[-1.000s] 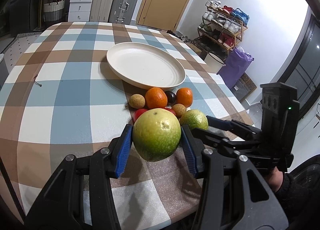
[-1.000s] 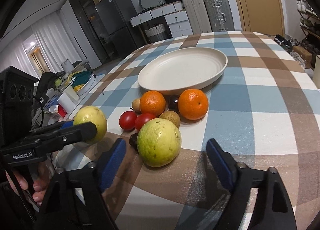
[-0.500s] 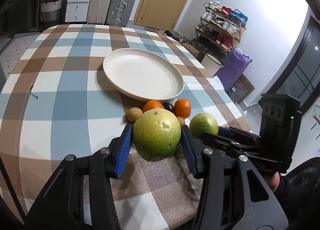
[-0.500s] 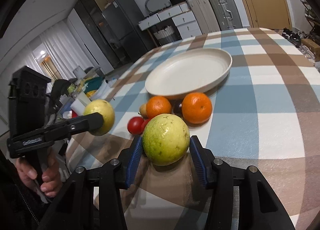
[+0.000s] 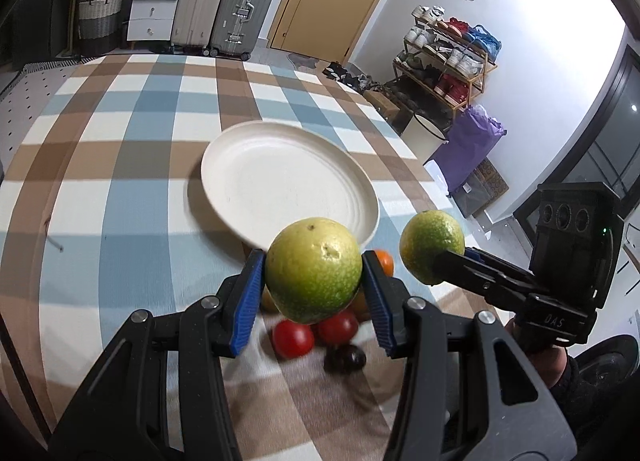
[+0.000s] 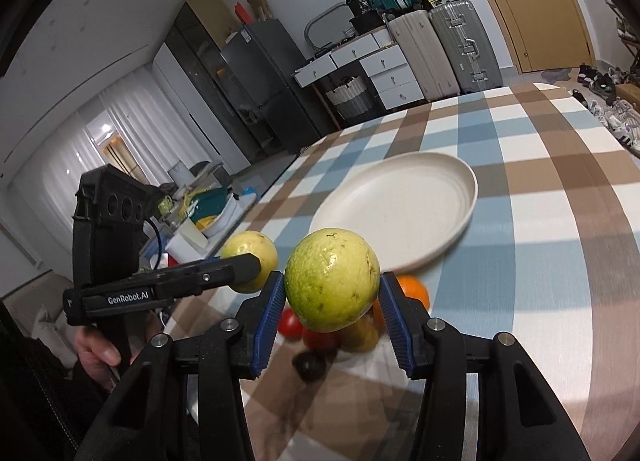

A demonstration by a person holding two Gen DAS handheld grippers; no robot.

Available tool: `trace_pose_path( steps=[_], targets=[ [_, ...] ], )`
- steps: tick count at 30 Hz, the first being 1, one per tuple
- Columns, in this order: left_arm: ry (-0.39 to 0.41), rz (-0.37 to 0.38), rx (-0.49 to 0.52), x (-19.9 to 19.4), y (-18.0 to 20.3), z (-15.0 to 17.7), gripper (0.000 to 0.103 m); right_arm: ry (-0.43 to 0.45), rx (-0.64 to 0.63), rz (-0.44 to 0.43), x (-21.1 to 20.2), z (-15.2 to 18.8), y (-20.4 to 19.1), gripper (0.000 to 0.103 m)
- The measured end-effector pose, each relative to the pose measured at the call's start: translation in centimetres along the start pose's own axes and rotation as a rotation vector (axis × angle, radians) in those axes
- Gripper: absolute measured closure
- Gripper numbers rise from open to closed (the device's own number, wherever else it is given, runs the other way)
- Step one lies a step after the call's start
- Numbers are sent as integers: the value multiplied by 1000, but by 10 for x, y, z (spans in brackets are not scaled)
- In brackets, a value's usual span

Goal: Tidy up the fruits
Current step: 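Carry both citrus over the cream plate and release them onto it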

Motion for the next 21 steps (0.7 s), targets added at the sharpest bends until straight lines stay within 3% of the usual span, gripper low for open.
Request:
trace_pose_path(
  steps=[15, 21],
  targets=[
    [-46, -6, -32, 69, -12, -89, 58, -36, 31, 3, 48, -58, 37, 54],
    [-90, -6, -53, 104, -27, -103, 58, -75, 19, 21, 73, -74, 51, 54]
  ],
)
Point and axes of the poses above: each gripper's, at about its wrist camera, not at the fingertips, and x roughly the way its jaws point, y to its right, z to its underside, the point moved 6 cm from there along x, roughly the way its jaws point, and after that the axes turned 2 degrees about -x, right-handed, at the moved point
